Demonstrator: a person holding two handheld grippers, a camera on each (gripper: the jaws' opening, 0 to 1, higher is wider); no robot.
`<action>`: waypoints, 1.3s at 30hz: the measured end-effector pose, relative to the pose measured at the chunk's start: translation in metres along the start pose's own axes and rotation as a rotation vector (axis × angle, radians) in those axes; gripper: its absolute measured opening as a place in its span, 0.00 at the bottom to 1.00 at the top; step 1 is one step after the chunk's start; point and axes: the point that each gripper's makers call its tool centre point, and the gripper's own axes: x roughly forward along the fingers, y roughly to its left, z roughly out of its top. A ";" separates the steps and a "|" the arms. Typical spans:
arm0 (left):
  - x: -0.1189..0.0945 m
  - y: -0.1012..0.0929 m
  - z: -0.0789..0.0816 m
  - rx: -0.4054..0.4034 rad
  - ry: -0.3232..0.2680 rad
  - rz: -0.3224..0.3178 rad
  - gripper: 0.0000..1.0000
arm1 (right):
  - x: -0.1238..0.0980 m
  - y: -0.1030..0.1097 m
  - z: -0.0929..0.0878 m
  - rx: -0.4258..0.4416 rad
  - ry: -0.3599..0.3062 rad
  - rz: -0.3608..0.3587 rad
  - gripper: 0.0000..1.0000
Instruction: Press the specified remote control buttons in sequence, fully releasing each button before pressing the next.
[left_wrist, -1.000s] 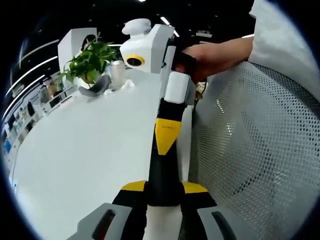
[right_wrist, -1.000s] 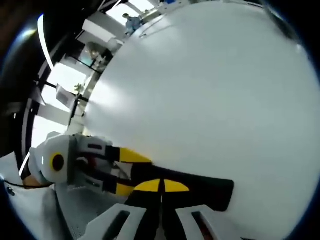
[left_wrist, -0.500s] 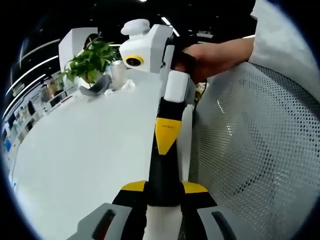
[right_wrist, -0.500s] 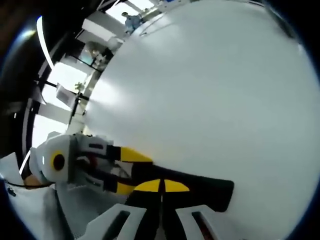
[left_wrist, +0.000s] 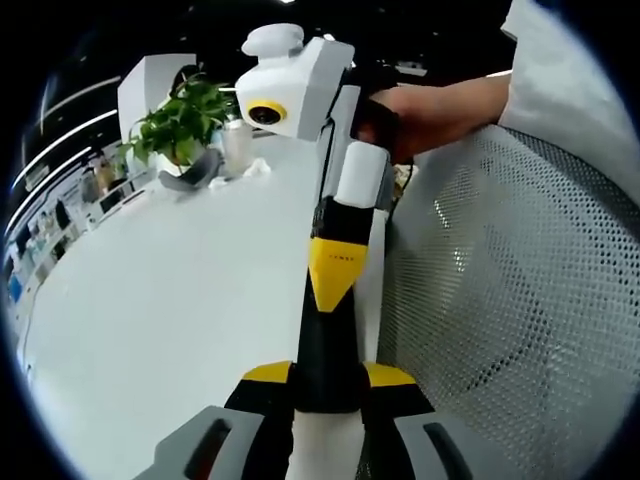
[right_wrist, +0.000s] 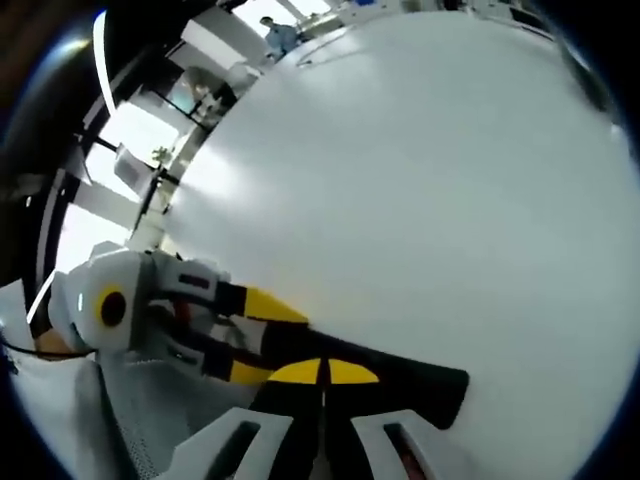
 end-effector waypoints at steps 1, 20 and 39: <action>0.000 0.000 0.000 0.000 0.000 0.000 0.24 | 0.000 0.001 0.000 -0.002 0.001 0.004 0.00; 0.000 -0.001 -0.001 -0.006 0.000 -0.006 0.24 | 0.003 0.001 -0.001 -0.089 -0.009 -0.034 0.00; 0.001 0.000 0.000 0.008 0.024 -0.002 0.24 | 0.004 -0.003 0.004 -0.004 -0.011 -0.044 0.00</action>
